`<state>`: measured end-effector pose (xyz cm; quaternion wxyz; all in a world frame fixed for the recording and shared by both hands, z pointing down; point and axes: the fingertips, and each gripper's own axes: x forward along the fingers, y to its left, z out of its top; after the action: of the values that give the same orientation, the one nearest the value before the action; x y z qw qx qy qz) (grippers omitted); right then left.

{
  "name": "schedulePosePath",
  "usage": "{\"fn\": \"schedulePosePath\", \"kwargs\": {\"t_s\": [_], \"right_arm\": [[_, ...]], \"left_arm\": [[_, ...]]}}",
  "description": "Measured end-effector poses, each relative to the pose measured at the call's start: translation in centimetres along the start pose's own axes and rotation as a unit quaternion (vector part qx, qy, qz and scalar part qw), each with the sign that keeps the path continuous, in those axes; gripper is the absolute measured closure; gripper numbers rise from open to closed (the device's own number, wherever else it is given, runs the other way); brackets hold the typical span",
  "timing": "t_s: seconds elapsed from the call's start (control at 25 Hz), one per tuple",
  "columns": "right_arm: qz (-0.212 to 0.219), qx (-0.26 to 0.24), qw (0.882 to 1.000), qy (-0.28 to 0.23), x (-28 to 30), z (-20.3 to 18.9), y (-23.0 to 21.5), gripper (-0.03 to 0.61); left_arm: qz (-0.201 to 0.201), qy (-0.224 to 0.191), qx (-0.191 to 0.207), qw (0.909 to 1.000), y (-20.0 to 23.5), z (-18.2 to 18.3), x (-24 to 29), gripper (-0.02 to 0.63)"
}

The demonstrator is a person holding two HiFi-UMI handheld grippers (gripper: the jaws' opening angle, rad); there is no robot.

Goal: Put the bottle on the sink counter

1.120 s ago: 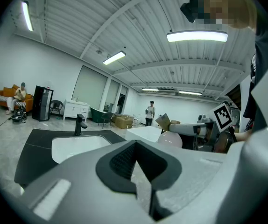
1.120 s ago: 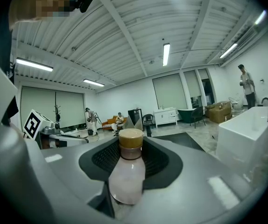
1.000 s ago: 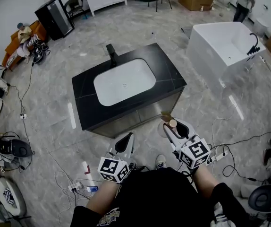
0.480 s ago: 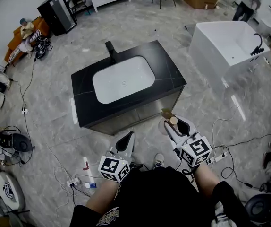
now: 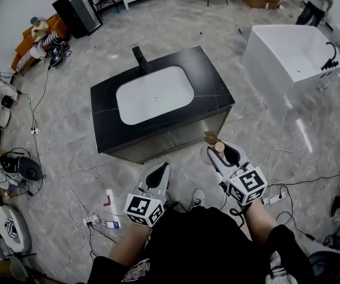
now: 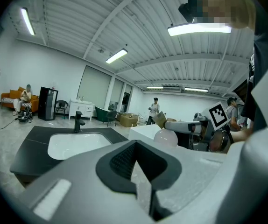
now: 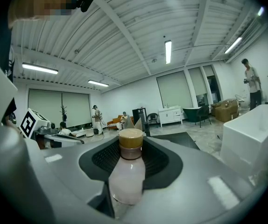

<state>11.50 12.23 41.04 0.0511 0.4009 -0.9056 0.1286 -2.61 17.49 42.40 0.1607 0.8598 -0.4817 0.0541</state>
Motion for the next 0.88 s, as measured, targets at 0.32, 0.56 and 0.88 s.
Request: {"fn": "schedulePosePath", "kwargs": {"t_s": [0.32, 0.56, 0.88], "right_arm": [[0.007, 0.001, 1.000, -0.002, -0.6, -0.1, -1.2, 0.413], [-0.003, 0.006, 1.000, 0.000, -0.7, -0.1, -2.1, 0.413], [-0.027, 0.008, 1.000, 0.003, 2.2, 0.5, -3.2, 0.413]], "left_arm": [[0.012, -0.001, 0.002, 0.9999, -1.1, -0.1, 0.4, 0.614], [0.003, -0.002, -0.001, 1.0000, -1.2, 0.1, 1.4, 0.614], [-0.013, -0.002, -0.002, 0.9999, 1.8, 1.0, 3.4, 0.614]]}}
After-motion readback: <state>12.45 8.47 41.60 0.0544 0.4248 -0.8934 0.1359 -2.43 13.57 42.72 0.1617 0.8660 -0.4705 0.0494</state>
